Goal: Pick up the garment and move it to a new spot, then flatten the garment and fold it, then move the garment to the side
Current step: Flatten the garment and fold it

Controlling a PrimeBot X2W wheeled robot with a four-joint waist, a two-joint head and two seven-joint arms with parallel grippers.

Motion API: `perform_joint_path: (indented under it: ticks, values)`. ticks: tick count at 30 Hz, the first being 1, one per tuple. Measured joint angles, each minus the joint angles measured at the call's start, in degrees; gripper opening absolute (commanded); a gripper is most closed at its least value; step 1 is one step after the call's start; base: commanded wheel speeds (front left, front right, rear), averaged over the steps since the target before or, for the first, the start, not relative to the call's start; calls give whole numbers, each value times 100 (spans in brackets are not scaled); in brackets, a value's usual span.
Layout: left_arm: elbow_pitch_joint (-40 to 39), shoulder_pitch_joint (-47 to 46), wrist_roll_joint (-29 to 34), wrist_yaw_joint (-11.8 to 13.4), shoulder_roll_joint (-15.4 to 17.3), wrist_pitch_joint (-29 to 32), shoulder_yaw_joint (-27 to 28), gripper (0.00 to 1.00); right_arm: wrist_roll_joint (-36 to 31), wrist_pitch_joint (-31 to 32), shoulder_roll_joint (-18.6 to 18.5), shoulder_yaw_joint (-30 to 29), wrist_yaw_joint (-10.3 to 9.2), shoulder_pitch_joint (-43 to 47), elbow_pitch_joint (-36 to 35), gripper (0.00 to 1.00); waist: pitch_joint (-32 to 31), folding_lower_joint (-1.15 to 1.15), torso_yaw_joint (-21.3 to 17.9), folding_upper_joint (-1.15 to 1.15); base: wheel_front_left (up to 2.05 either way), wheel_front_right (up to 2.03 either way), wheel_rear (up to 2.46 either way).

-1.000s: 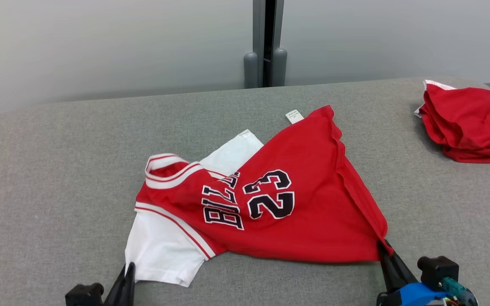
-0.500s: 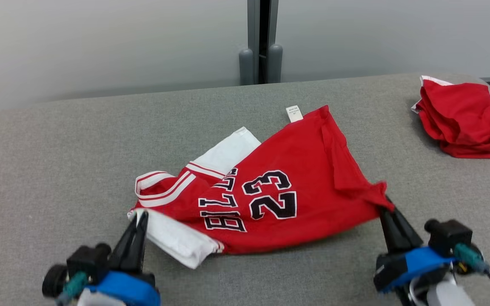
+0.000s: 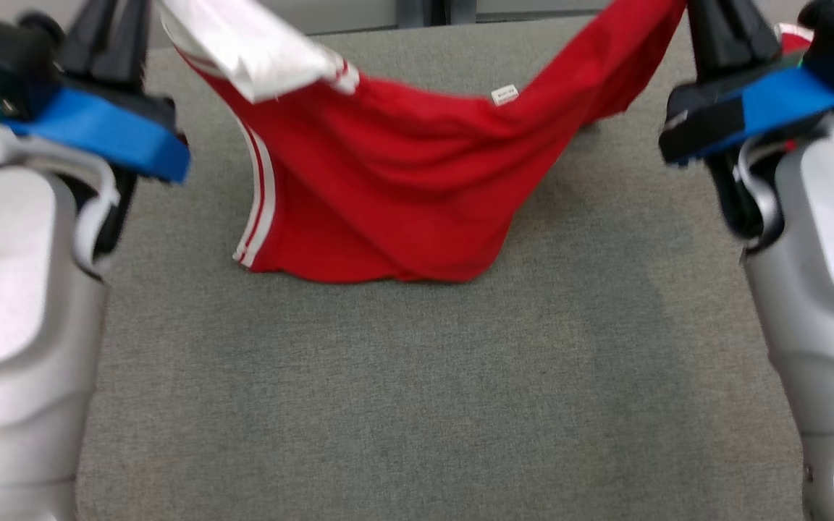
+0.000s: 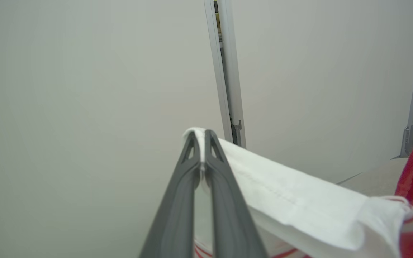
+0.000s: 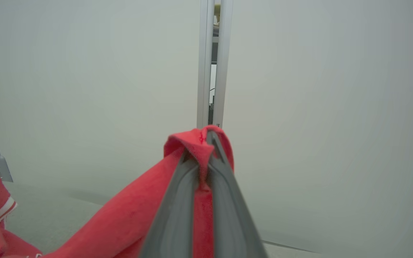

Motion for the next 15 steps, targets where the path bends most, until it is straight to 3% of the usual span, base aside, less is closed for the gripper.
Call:
perform_joint_path:
  ticks: [5,15]
  values:
    - [615,-1502,60,-33,231,-22,45,0,-30,-56,-19,41,0,-1623,760,0,530,1,-42,0,0,0,0]
    - [1564,-3744,96,-42,205,-320,-5,0,-16,-285,24,-46,0,-3778,2249,0,975,0,-33,0,0,0,0]
